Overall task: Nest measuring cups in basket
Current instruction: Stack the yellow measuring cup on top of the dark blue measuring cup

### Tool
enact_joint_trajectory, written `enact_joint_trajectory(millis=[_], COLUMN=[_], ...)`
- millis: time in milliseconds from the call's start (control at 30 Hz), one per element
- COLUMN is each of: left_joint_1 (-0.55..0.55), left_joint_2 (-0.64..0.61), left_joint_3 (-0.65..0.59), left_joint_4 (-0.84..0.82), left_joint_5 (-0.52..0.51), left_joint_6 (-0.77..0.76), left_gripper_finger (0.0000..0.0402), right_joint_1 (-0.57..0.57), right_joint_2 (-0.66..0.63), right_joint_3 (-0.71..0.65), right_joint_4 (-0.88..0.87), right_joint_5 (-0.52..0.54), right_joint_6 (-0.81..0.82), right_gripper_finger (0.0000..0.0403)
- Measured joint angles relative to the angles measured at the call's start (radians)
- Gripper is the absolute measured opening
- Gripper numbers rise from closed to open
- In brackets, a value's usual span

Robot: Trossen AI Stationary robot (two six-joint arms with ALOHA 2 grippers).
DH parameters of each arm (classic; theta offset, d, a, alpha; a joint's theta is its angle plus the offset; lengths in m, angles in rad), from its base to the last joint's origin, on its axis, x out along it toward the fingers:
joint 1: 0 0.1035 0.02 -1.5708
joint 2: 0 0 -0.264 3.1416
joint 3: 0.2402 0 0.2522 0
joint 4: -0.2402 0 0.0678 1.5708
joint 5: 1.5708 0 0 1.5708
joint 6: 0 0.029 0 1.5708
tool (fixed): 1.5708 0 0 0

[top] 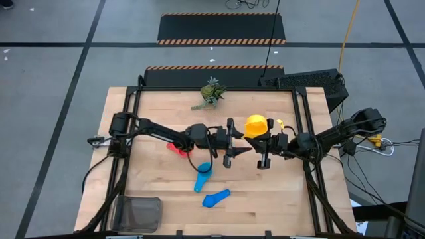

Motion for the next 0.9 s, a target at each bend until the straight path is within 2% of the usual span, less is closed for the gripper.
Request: enact_joint_trajectory(millis=[400,733,900], left_joint_1=[0.001,-0.011,-0.021], left_joint_2=[-0.016,-0.018,-0.017], left_joint_3=[-0.003,-0.004,-0.004], left_joint_4=[0.012,0.084,0.109], left_joint_5=[0.010,0.017,0.018], left_joint_6=[-0.076,-0.065,-0.059], left_gripper_finger=[0.0188,0.0187,0.0156], right_joint_1=[0.032,0.048,0.049], right_joint_2=[-0.036,-0.053,-0.053], right_joint_3=[0.000,0.000,0.000], right_joint_4=[0.000,0.000,0.000], right_joint_5=[0.007,0.008,0.007], right_joint_6=[-0.060,-0.064,-0.064], right_gripper_finger=[0.0000,0.0000,0.0000])
